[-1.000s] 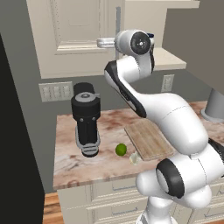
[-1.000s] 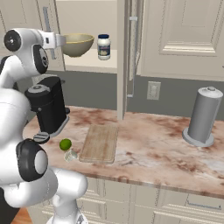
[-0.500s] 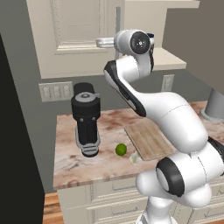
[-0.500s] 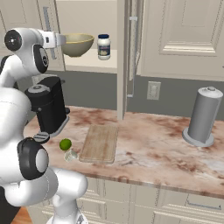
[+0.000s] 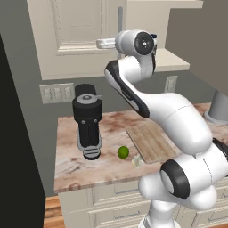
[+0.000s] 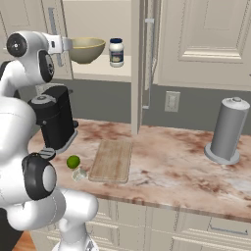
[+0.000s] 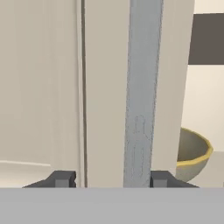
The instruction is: Open the cabinet. Place the bowl and condiment on the counter. Then place the lime and garlic on the cutting board.
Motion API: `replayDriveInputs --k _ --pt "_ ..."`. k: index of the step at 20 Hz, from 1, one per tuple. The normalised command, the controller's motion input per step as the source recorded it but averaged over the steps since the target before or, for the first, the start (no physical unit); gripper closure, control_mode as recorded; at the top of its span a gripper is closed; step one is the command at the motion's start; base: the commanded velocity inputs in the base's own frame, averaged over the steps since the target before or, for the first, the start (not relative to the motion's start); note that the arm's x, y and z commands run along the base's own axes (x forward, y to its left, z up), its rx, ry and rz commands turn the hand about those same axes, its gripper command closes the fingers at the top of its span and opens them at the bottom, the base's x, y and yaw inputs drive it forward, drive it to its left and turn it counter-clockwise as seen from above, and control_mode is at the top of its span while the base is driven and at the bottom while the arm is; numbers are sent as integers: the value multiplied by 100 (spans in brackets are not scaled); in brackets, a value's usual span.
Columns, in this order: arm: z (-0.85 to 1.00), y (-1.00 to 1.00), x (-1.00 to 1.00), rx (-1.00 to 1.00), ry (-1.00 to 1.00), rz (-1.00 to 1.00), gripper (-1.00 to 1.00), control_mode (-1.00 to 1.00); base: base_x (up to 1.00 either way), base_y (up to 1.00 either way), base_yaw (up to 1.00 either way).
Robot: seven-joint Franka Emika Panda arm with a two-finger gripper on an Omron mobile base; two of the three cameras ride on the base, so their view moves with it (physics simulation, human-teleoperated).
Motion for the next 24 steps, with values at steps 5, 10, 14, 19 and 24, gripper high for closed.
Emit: replayDriveInputs --k 5,10,14,19,24 --pt "-6 3 1 0 1 3 100 -100 0 0 0" --pt "0 -25 2 5 0 1 100 -100 0 0 0" --pt "0 -9 7 2 0 0 100 -100 0 0 0" --pt "0 0 1 0 0 0 100 -100 0 0 0" --pt "0 0 0 0 0 0 100 -100 0 0 0"
